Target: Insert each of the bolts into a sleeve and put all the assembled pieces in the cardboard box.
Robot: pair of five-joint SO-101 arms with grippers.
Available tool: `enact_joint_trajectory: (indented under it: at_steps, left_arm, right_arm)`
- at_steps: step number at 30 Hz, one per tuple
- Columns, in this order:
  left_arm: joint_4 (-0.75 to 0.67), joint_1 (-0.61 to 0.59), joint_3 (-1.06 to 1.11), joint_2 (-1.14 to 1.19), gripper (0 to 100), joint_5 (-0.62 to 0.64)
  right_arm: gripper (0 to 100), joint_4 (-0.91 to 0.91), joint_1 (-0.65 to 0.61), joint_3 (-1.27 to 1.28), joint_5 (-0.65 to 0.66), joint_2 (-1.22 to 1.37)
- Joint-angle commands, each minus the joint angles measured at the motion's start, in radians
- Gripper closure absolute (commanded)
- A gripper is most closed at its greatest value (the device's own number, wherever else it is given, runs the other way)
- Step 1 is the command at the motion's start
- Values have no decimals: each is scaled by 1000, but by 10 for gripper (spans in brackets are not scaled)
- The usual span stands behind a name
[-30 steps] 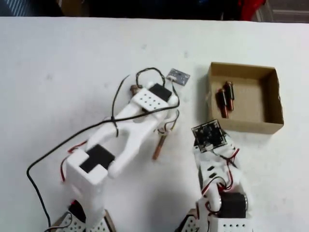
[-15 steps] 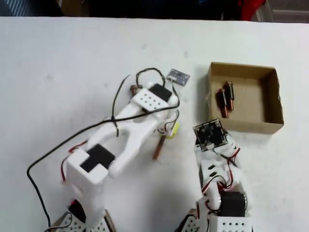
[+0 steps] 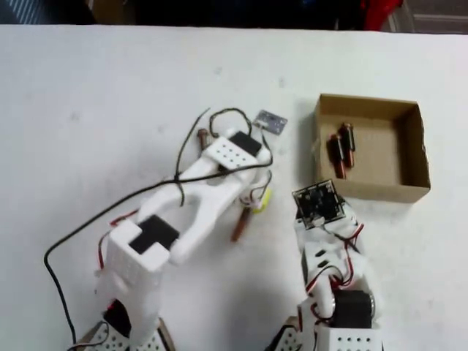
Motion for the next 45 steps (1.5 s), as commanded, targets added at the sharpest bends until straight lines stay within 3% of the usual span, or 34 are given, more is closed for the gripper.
enact_joint_trajectory:
  at_steps: [1,11,19,21,25,37,45]
  left_arm:
    - [-29,12,0,-2,793,11]
    - [-28,13,5,2,793,11]
    - [-28,18,-49,134,794,11]
    - [-28,13,-75,143,823,11]
    - [-31,18,-110,154,976,6]
    - [-17,12,-121,130,979,-2]
    - [121,-22,-117,-82,980,-196]
  right_arm:
    - [982,-24,7,-11,-5,-12]
    - [982,-27,7,-2,-5,-12]
    - [982,-27,5,-2,-5,-12]
    - [982,-27,4,-2,-5,-12]
    - [982,-27,2,0,-5,-12]
    - [982,-27,-2,0,-5,-12]
    - [982,-27,-61,17,-6,-12]
